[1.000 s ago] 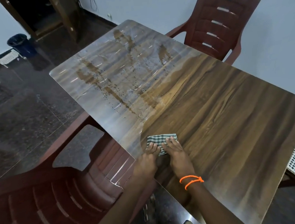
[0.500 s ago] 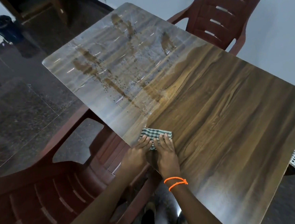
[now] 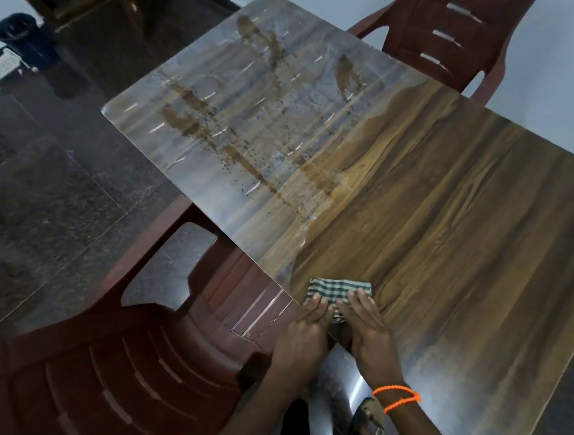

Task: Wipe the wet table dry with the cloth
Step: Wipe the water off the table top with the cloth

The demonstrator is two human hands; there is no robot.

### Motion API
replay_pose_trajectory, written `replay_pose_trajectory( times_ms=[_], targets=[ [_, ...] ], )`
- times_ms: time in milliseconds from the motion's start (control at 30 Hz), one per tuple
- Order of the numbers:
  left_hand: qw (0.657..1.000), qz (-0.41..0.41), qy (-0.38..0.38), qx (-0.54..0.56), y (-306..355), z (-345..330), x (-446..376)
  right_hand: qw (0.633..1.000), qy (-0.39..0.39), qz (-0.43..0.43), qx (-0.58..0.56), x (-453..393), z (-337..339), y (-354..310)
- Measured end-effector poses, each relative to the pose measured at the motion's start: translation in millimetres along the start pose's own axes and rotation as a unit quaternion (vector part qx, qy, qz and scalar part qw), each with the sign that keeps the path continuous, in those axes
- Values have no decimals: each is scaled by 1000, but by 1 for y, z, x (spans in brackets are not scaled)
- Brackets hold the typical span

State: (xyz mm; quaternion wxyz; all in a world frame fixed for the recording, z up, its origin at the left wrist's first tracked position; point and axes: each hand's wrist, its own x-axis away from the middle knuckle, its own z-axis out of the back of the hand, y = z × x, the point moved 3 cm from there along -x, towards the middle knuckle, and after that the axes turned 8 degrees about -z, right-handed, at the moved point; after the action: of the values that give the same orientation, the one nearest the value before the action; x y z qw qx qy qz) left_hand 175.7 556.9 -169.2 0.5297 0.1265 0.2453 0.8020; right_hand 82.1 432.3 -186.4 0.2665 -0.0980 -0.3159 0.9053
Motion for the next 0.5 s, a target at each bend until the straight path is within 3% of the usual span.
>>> replay_pose_trajectory(
  times_ms=[133,333,500],
  targets=[
    [1000,-21,-5,-23,-24,20,-35,998,54,-42,-10,-31,-12,-6],
    [997,-28,22,-66,-82,58,-56,997,48,-59,-24,-76,-51,-49],
    [994,72,64,-53,-116,71,-26,999,-5,-32,-9,-88,-80,-90]
  ],
)
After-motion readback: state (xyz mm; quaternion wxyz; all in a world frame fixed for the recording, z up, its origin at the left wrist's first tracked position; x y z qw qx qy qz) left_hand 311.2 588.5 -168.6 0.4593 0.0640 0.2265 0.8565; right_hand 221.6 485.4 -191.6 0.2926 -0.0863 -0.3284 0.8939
